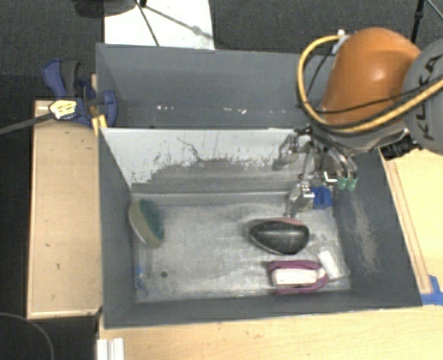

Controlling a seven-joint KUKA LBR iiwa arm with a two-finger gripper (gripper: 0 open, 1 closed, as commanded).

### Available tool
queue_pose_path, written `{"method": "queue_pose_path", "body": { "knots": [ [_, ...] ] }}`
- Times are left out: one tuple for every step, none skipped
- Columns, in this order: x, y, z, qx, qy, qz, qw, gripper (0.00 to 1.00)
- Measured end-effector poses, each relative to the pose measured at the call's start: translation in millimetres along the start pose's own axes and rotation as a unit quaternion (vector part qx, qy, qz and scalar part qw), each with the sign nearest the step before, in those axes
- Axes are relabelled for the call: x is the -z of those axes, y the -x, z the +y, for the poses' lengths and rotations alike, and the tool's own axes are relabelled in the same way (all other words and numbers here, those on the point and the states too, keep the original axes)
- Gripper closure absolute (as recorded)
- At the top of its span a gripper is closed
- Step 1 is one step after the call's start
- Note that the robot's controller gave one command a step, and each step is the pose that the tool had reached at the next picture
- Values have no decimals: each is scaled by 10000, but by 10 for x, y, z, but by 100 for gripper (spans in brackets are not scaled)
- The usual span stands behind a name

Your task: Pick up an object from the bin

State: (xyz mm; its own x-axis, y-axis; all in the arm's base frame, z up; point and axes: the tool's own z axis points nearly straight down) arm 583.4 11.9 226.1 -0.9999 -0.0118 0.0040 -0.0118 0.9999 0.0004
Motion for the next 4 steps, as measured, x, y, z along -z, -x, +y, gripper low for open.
{"method": "queue_pose_path", "body": {
  "knots": [
    [-1528,51,-176,2587,-10,-77,9659,0],
    [-1505,65,-162,2572,-5,-102,9663,100],
    [526,-30,-383,3435,-33,-79,9391,100],
    [475,-42,-376,3423,-8,-38,9396,0]
  ]
}}
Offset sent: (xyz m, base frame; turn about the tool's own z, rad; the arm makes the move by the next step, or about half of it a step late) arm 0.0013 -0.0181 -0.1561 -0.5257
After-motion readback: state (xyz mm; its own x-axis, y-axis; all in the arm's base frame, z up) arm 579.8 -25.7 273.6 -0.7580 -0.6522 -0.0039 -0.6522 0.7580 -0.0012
